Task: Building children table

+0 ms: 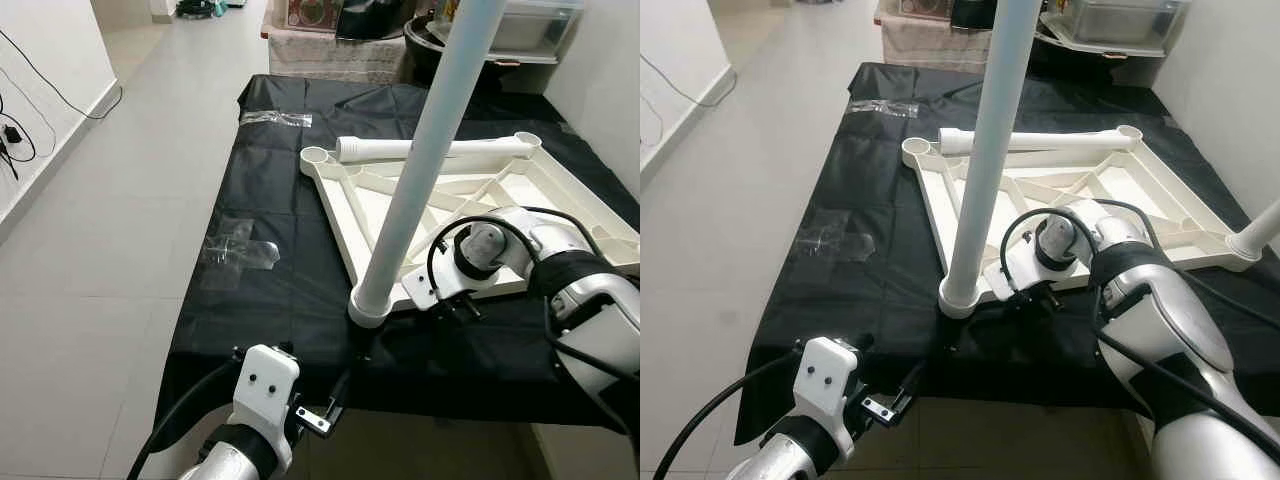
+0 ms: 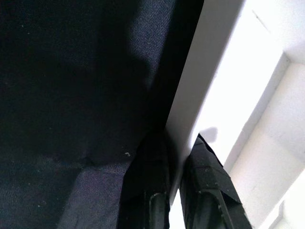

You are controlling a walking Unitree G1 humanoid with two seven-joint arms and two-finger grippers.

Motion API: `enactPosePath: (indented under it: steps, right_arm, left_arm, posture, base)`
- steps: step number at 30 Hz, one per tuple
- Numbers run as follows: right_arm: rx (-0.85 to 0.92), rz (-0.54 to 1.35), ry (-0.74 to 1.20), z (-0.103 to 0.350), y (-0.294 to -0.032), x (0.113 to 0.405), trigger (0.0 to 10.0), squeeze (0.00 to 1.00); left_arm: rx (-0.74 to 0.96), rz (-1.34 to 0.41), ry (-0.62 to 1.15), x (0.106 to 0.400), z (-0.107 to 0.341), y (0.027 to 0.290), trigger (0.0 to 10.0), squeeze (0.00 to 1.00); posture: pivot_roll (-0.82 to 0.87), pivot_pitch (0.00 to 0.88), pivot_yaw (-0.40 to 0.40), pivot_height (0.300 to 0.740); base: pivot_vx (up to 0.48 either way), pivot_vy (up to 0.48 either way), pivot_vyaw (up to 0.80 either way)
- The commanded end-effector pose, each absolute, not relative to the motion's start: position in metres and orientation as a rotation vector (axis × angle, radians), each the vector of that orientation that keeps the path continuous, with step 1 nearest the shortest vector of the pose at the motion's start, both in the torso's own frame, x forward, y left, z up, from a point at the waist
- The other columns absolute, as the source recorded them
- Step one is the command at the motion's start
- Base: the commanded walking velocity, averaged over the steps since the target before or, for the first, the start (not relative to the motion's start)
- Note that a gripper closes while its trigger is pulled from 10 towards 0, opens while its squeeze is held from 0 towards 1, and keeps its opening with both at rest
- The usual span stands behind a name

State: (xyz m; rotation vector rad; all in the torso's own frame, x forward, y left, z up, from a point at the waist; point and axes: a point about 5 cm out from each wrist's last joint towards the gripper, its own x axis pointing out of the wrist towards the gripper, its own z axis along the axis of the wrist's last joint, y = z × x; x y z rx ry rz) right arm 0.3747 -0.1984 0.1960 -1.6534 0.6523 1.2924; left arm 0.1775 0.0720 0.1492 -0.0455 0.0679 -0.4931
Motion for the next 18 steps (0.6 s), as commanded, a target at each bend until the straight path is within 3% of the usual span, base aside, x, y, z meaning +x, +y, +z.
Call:
enactPosePath:
  steps: [1,5,6,14,15,18]
  right_arm:
    - [-1.699,1.348,0.652,0.177,-0.196,0.369,10.0,0.00]
    - [-1.688,1.351,0.643,0.176,-0.194,0.369,10.0,0.00]
    - [-1.683,1.357,0.638,0.176,-0.194,0.369,10.0,1.00]
    - [-1.667,1.350,0.665,0.181,-0.202,0.369,10.0,1.00]
    - [-1.657,1.348,0.689,0.189,-0.209,0.368,10.0,0.00]
    - [-1.652,1.350,0.702,0.193,-0.212,0.368,10.0,0.00]
  left_arm:
    - [-0.049,-0.495,0.095,0.176,0.146,0.071,10.0,0.00]
    - [-0.049,-0.495,0.096,0.176,0.145,0.071,10.0,0.00]
    - [-0.048,-0.494,0.098,0.176,0.145,0.071,10.0,0.00]
    - [-0.045,-0.494,0.103,0.178,0.143,0.072,10.0,0.00]
    - [-0.043,-0.495,0.105,0.179,0.141,0.072,10.0,0.00]
    - [-0.042,-0.496,0.106,0.180,0.140,0.072,10.0,0.00]
  posture:
    - [0.16,0.172,-0.092,0.740]
    - [0.16,0.171,-0.091,0.740]
    - [0.16,0.164,-0.091,0.740]
    - [0.16,0.150,-0.086,0.740]
    - [0.15,0.134,-0.084,0.740]
    - [0.15,0.134,-0.084,0.740]
  base:
    - [0.000,0.000,0.00]
    - [0.000,0.000,0.00]
    - [0.000,0.000,0.00]
    - [0.000,0.000,0.00]
    - [0.000,0.000,0.00]
    - [0.000,0.000,0.00]
